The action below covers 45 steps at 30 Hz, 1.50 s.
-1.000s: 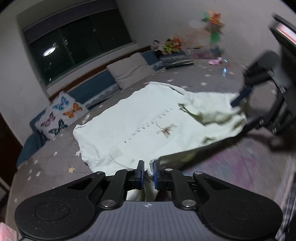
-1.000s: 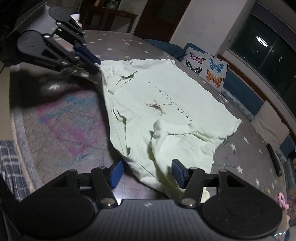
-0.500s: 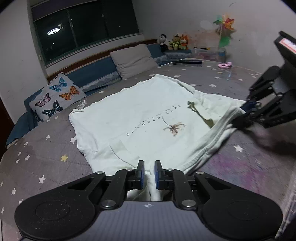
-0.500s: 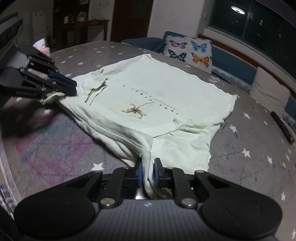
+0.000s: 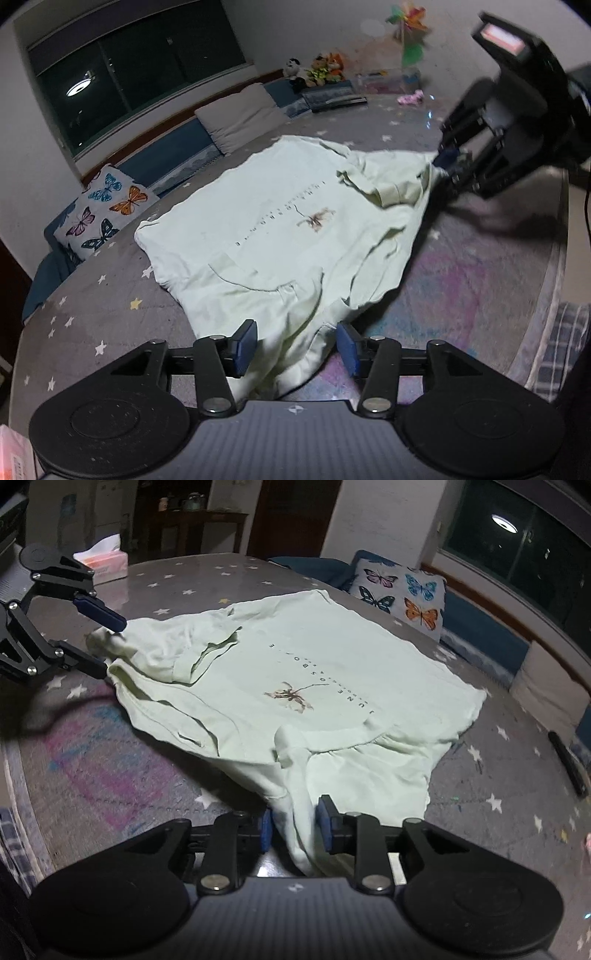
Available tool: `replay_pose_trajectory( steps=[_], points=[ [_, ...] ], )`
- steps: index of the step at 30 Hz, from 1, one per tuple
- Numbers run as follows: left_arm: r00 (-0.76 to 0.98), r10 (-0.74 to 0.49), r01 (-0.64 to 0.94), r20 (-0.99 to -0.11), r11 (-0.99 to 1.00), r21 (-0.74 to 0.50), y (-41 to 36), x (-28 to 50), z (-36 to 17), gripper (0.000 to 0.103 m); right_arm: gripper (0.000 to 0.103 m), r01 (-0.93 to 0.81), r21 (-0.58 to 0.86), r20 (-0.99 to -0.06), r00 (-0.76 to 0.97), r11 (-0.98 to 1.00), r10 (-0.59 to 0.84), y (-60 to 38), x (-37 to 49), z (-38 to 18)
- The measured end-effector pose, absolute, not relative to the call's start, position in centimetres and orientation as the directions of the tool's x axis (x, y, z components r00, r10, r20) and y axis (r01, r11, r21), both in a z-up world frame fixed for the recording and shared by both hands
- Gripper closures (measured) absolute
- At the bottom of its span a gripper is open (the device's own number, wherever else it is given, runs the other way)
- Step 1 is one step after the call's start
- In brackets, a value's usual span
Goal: Fold clothes
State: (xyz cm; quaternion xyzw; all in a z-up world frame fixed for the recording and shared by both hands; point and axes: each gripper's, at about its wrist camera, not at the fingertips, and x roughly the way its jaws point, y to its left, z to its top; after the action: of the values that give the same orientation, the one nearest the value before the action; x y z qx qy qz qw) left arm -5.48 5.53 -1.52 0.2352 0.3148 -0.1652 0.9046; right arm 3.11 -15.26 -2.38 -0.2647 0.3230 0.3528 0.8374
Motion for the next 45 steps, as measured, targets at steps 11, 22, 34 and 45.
replay_pose_trajectory(
  steps=[11, 22, 34, 45],
  points=[
    [0.772, -0.116, 0.457, -0.625, 0.784, 0.419, 4.7, -4.3, -3.2, 0.051, 0.098, -0.702, -0.039, -0.695, 0.531, 0.711, 0.486, -16.8, 5.3, 0.2],
    [0.817, -0.123, 0.387, -0.563, 0.84, 0.379, 5.6, -5.7, 0.0, 0.095, 0.1, -0.701, -0.097, -0.638, 0.589, 0.707, 0.496, -16.9, 3.5, 2.2],
    [0.807, -0.2, 0.459, -0.556, 0.804, 0.377, 4.9, -14.6, 5.5, 0.095, 0.1, -0.783, -0.114, -0.633, 0.532, 0.612, 0.563, -20.2, -6.5, 6.8],
    [0.848, -0.157, 0.398, -0.506, 0.819, 0.414, 5.6, -5.6, 6.2, 0.095, 0.1, -0.767, -0.132, -0.626, 0.556, 0.628, 0.547, -19.8, -1.6, 9.0]
  ],
)
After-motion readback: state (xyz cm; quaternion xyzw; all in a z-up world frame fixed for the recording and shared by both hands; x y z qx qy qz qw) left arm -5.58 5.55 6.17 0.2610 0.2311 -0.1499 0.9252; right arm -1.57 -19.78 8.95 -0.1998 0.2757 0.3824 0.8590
